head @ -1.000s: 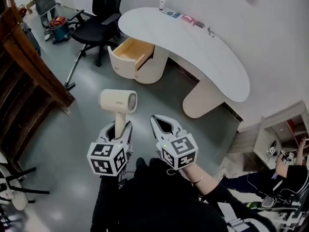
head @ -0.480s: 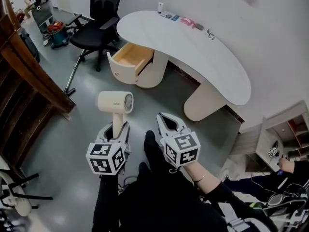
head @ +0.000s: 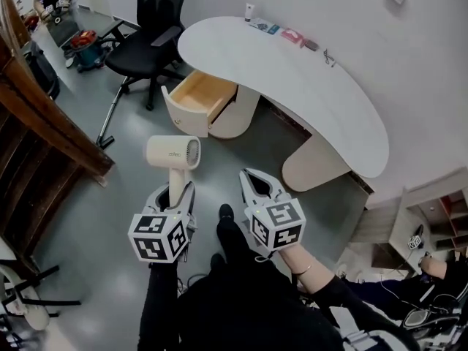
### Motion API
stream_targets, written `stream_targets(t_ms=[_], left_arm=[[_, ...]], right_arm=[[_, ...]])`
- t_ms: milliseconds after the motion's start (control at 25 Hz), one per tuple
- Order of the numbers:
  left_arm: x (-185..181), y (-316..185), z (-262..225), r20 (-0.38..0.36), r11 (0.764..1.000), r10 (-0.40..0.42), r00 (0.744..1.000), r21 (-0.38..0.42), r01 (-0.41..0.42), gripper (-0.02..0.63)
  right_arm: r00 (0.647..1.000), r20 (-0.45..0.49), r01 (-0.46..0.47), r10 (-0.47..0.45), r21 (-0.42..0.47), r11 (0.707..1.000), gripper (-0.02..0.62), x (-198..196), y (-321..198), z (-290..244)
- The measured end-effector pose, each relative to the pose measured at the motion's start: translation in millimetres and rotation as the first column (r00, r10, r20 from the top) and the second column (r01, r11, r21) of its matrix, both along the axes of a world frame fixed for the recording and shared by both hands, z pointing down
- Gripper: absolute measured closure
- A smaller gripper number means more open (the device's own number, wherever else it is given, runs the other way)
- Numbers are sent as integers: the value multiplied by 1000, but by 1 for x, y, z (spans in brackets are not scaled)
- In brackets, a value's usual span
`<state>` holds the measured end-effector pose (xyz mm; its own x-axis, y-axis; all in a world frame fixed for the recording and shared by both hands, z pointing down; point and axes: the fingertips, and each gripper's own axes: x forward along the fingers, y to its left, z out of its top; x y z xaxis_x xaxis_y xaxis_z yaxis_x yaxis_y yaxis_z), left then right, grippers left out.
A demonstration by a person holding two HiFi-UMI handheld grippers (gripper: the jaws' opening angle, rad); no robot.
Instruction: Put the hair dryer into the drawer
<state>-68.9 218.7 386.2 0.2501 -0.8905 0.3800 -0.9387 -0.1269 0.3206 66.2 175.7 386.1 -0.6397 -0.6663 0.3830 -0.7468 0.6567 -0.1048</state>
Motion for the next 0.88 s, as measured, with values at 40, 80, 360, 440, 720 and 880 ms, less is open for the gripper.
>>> stream_targets(t_ms=[40, 80, 360, 440, 720, 880], left_arm=[[-2, -8, 2, 0, 1000, -2, 1000, -3, 2, 460], [-4, -16, 3, -2, 1000, -4, 1000, -7, 4, 460], [-16, -76, 11, 0, 999, -23, 1000, -34, 23, 460], [-19, -95, 13, 3, 998, -27, 1000, -49, 27, 460], [-33, -150, 23, 28, 993, -30, 999, -112, 33, 460], [-38, -182, 28, 38, 990, -28, 999, -138, 33, 460]], right_arm=[[1000, -1, -1, 1, -4, 1000, 597, -1, -9, 2], [1000, -2, -1, 1, -10, 1000, 597, -2, -18, 4], [1000, -17, 15, -16, -36, 999, 595, -11, -80, 16], [1000, -21, 20, -21, -49, 999, 595, -14, -99, 18], [999, -30, 39, -41, -73, 997, 595, -22, -158, 24], [998, -28, 49, -51, -84, 995, 597, -26, -189, 27]])
